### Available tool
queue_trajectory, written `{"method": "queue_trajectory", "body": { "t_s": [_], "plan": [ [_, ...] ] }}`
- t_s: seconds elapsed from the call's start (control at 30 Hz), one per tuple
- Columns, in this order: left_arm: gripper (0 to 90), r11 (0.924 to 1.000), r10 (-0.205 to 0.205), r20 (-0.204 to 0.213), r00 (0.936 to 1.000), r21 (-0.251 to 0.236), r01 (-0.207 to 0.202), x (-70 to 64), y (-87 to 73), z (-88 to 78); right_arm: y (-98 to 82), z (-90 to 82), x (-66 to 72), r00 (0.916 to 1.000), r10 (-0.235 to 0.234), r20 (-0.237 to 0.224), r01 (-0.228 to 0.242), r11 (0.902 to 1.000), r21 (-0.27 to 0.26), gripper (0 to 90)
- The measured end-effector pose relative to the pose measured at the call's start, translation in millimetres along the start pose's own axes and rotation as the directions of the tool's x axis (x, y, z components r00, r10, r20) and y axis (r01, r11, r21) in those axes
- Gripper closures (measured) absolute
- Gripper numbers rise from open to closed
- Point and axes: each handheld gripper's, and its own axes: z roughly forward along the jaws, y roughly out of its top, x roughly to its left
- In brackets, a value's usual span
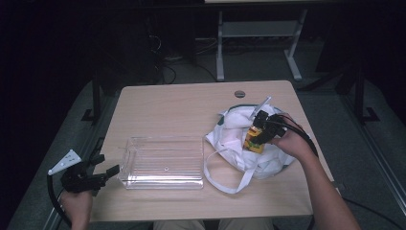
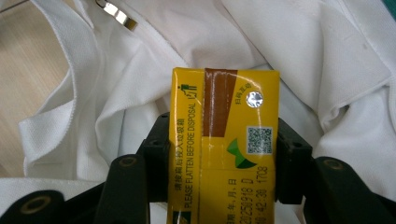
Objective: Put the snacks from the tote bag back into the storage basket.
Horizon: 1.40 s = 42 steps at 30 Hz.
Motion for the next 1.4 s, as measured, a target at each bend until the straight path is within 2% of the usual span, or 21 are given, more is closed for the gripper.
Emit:
{"method": "queue_trajectory", "body": {
  "t_s": [0.17, 0.37, 0.43, 0.57, 0.63, 0.87, 1.07, 1.27, 1.3, 1.4],
  "plan": [
    [12.8, 1.0000, -0.003, -0.001, 1.0000, 0.001, 0.003, 0.0, 0.0, -0.8, 1.4, -3.3, -1.7, 0.9998, 0.022, -0.002, -0.022, 0.9997, 0.006, 50.9],
    [12.8, 1.0000, -0.003, -0.002, 1.0000, 0.001, 0.003, 0.7, -0.2, -1.3, -1.5, -15.2, -7.4, 0.9974, 0.070, -0.018, -0.070, 0.9969, -0.034, 51.3],
    [12.7, 1.0000, -0.004, -0.003, 1.0000, 0.001, 0.004, 0.5, -0.2, -1.3, -1.5, -18.3, -8.1, 0.9974, 0.069, -0.020, -0.070, 0.9967, -0.040, 51.3],
    [12.7, 1.0000, -0.004, -0.003, 1.0000, 0.001, 0.004, 0.4, -0.1, -1.3, -0.1, -31.4, -7.3, 0.9969, 0.075, -0.022, -0.076, 0.9958, -0.050, 51.4],
    [12.8, 1.0000, -0.004, -0.003, 1.0000, 0.001, 0.004, 0.5, -0.2, -1.4, 1.4, -42.0, -6.1, 0.9965, 0.074, -0.039, -0.076, 0.9955, -0.056, 51.4],
    [12.8, 1.0000, -0.007, -0.006, 1.0000, -0.002, 0.007, 0.8, -0.5, -2.0, 5.0, -60.5, 1.1, 0.9968, 0.047, -0.064, -0.052, 0.9962, -0.070, 51.5],
    [12.8, 0.9999, -0.011, -0.008, 0.9999, -0.002, 0.011, 0.9, -0.7, -2.2, 12.2, -72.5, 14.2, 0.9965, -0.007, -0.083, 0.001, 0.9972, -0.074, 51.5],
    [12.8, 0.9999, -0.011, -0.007, 0.9999, -0.008, 0.011, 1.6, -1.0, -2.5, 20.8, -81.9, 27.0, 0.9920, -0.053, -0.115, 0.043, 0.9953, -0.087, 51.5],
    [12.8, 0.9999, -0.010, -0.007, 0.9999, -0.008, 0.010, 1.9, -1.0, -2.7, 25.2, -85.5, 33.1, 0.9906, -0.075, -0.114, 0.065, 0.9934, -0.095, 51.5],
    [12.8, 0.9999, -0.009, -0.007, 0.9999, -0.007, 0.009, 2.2, -1.0, -2.7, 30.2, -89.7, 39.7, 0.9867, -0.099, -0.128, 0.086, 0.9907, -0.105, 51.5]
  ]
}}
